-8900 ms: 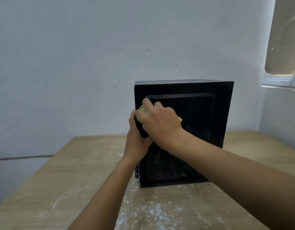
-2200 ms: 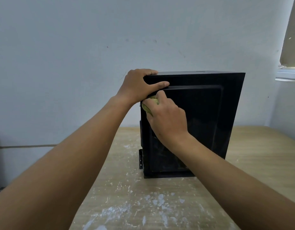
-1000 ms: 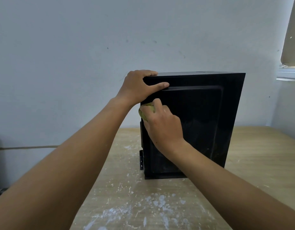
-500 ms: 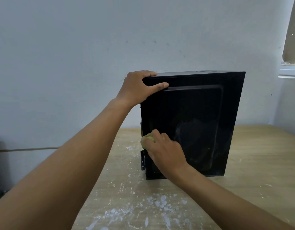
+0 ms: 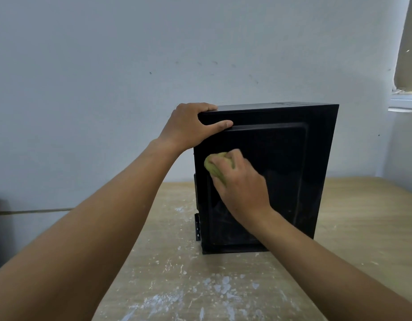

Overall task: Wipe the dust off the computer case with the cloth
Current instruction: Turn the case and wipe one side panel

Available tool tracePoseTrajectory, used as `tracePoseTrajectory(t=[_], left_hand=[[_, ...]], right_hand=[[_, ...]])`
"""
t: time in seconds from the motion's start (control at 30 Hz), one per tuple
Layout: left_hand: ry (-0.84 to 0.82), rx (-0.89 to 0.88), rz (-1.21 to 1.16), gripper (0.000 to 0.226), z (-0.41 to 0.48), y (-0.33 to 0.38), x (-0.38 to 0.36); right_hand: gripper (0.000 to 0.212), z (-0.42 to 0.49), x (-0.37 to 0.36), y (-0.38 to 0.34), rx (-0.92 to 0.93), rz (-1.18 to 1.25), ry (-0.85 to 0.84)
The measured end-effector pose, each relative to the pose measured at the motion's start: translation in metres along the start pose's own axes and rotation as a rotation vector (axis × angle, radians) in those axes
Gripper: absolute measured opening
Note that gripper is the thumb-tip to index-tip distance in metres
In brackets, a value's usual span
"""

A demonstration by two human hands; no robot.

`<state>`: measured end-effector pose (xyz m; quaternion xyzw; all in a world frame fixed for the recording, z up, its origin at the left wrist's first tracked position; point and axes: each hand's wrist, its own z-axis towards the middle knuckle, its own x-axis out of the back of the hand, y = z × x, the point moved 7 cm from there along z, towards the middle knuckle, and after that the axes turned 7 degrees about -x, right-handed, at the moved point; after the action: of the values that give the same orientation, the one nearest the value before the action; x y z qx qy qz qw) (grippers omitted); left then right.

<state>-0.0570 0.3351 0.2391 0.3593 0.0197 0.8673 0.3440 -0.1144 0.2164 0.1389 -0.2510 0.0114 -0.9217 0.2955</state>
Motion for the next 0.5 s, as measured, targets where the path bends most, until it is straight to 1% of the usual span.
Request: tracePoseTrajectory(t=[0.1, 0.2, 0.3, 0.37, 0.5], left_hand=[[-0.067, -0.034, 0.14, 0.064, 0.004, 0.009, 0.003], [-0.132, -0.061, 0.294, 0.069, 0.009, 0.019, 0.001], [-0.175, -0.076, 0.371, 0.074, 0.01, 0.025, -0.005], [-0.166, -0.07, 0.398, 0.078, 0.008, 0.026, -0.007], [-0.113, -0.074, 0.422, 0.084, 0.003, 0.029, -0.008]], right_hand=[[0.032, -0.024, -0.02, -0.002, 0.051, -0.063, -0.065], [0.038, -0.048, -0.037, -0.001, 0.1, -0.135, -0.145], [0.043, -0.062, -0.04, 0.007, 0.121, -0.126, -0.171], [0.046, -0.065, -0.035, 0.017, 0.104, -0.097, -0.171], [0.035, -0.056, -0.014, 0.047, 0.007, -0.053, -0.15]])
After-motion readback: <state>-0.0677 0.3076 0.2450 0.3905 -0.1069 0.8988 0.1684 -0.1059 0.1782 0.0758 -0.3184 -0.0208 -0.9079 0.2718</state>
